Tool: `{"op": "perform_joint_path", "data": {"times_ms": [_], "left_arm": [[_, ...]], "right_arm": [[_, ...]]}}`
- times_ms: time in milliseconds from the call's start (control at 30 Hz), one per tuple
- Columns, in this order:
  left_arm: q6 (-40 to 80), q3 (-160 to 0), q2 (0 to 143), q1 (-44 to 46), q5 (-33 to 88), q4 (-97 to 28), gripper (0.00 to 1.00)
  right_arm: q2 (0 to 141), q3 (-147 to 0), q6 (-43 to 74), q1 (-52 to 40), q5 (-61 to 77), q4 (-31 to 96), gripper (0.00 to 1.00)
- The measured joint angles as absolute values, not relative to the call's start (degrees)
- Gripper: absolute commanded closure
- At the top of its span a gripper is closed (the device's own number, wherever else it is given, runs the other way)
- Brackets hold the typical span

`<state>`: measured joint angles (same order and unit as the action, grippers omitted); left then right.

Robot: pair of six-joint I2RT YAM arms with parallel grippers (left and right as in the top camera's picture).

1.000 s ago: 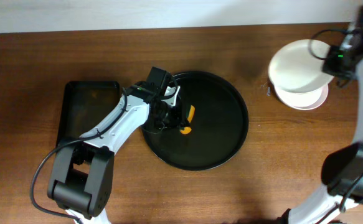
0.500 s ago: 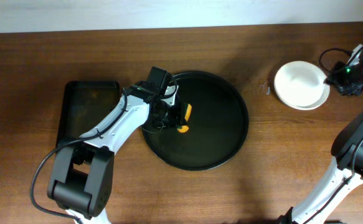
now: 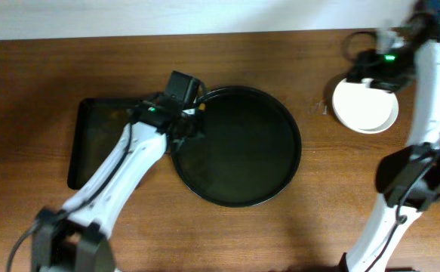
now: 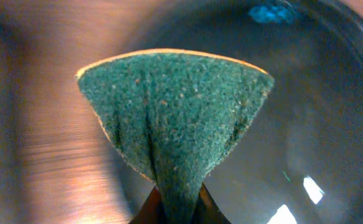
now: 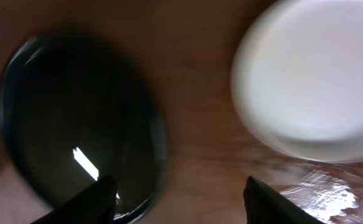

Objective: Clean dirty plates on tray and stack at the side
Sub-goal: 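Place the sponge on the small black tray with the left gripper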

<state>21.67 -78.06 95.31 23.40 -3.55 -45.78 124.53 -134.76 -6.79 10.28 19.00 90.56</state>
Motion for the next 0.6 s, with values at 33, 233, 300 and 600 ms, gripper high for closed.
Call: {"op": "perform_joint_path", "data": {"times_ms": [33,233,300,600], "left_arm": [[21.9,-78.4,92.8,22.9,-8.6,-47.6,0.94],[22.3,-79.2,88.4,14.3,-22.5,-57.2,1.00],[22.3,-79.2,89.0,11.7,-23.7,-58.9,1.00],[20.1,-77.5,100.2,4.5,-25.6,-52.7,0.89]], "right_arm": [[124.4,-134.8,-7.4,7.3,19.2,91.4,0.34],[124.4,-134.6,-6.0,-6.9,18.7,90.6,0.33],[124.4,-134.6,-4.7,-9.4,17.9,90.2,0.33],[124.4,-134.4,-2.8,-14.7,16.7,89.0,0.29]]}}
